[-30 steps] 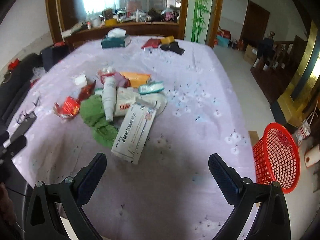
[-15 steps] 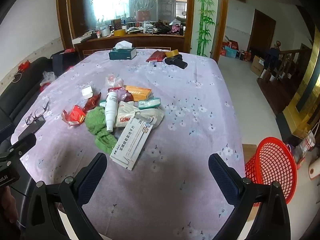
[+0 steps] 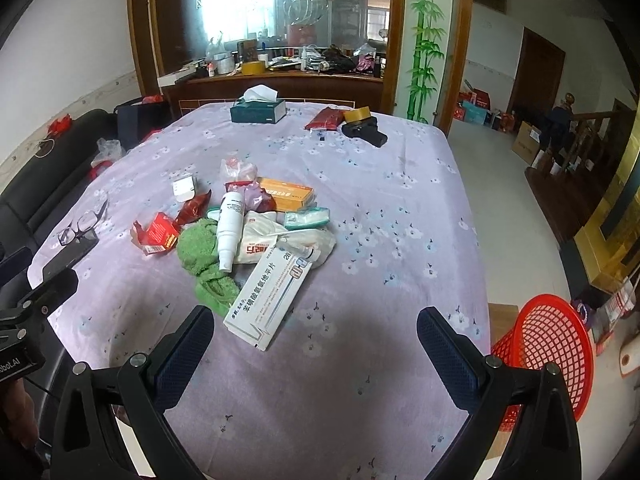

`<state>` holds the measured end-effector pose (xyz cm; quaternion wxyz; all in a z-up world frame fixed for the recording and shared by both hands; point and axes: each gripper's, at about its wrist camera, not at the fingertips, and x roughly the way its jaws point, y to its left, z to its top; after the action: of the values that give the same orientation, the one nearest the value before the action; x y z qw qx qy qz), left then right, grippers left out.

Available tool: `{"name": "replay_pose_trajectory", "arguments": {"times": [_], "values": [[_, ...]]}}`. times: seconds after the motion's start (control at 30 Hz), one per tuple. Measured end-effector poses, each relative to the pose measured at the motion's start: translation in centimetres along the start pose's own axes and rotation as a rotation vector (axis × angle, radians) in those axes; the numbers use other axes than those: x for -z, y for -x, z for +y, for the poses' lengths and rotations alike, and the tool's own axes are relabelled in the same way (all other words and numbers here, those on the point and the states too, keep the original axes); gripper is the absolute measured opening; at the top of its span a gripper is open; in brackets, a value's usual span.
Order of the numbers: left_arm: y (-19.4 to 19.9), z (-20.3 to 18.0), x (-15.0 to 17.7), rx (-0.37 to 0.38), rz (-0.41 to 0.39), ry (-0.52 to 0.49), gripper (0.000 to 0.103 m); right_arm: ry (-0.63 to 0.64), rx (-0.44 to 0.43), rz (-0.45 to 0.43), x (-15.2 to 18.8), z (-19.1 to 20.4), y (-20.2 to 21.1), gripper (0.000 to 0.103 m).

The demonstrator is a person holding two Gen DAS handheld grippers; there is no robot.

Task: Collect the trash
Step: 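Move both tools toward the pile of trash on the table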

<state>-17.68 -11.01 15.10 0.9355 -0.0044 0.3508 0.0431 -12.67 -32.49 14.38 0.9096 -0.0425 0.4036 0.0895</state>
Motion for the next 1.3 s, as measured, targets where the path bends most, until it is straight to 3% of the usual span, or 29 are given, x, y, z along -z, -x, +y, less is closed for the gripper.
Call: {"name": "replay_pose_trajectory", "arguments": {"times": [1.0,1.17,1.3], "values": [[0.8,0.0,-0.3,0.02,-0.036,0.018,0.103,0.04,0.05,-0.078,-0.4,1.3,3.1,0.103],[-0.3,1.5,-0.5,0.023,-0.007,0.041,0.103,0.02,0.031,-0.048,-0.5,1.5,2.5,0.103],[-2.3,4.4,-0.8,0.005,0.06,0.095,0.103,-0.024,-0.004,0.005,-0.4,1.2,1.1,0.103]]}}
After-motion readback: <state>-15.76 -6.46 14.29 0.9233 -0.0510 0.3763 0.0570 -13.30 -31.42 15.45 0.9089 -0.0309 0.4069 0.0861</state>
